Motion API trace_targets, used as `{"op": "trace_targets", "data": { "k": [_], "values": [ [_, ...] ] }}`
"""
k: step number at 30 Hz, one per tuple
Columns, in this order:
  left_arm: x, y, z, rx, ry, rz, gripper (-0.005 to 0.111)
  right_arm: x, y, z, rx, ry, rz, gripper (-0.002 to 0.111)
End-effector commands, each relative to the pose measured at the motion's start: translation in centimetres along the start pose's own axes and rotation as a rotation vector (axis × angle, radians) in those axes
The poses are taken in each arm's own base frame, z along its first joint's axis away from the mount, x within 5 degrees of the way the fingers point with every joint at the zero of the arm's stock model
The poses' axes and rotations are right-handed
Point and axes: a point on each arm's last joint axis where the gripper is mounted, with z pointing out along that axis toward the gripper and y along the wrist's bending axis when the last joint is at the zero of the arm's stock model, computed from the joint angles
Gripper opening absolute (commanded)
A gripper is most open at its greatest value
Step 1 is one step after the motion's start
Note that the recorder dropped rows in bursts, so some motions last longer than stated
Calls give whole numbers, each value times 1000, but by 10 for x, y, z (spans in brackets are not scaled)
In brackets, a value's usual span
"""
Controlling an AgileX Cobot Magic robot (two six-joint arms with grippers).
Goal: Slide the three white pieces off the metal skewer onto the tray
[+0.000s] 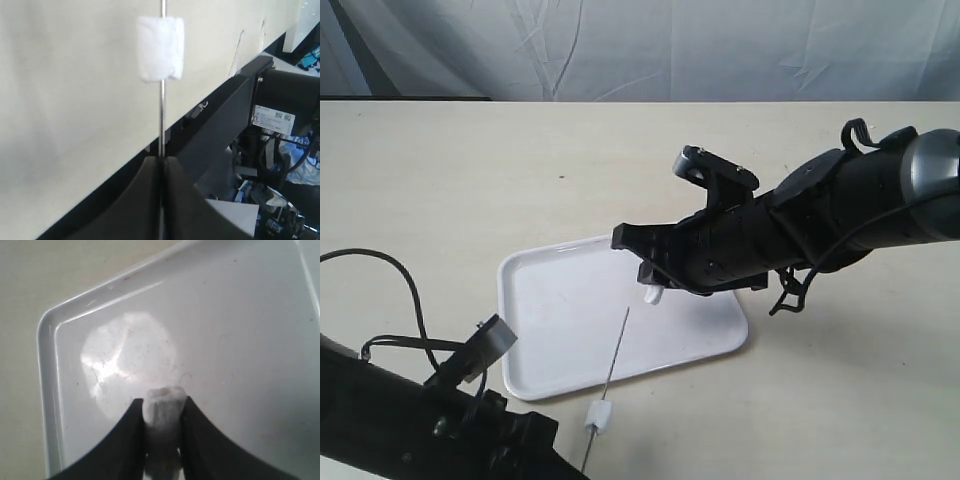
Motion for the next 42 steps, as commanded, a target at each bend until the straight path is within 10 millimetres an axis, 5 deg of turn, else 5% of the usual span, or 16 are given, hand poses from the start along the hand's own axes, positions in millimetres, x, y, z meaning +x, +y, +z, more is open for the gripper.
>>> {"op": "trace_targets", "data": {
  "k": [1, 4, 36, 42],
  "values": [
    [-3, 0, -1, 1, -34, 17, 0, -1, 0, 0, -4, 8, -32, 41],
    [-4, 3, -1, -31, -54, 16, 0, -1, 0, 0, -4, 7, -27, 53],
    [-40, -13, -3, -72, -192, -17, 0, 25, 25, -8, -274, 307, 68, 53],
    [-41, -14, -3, -64, -196, -47, 0, 28, 25, -9, -280, 343, 30, 35]
  ]
}}
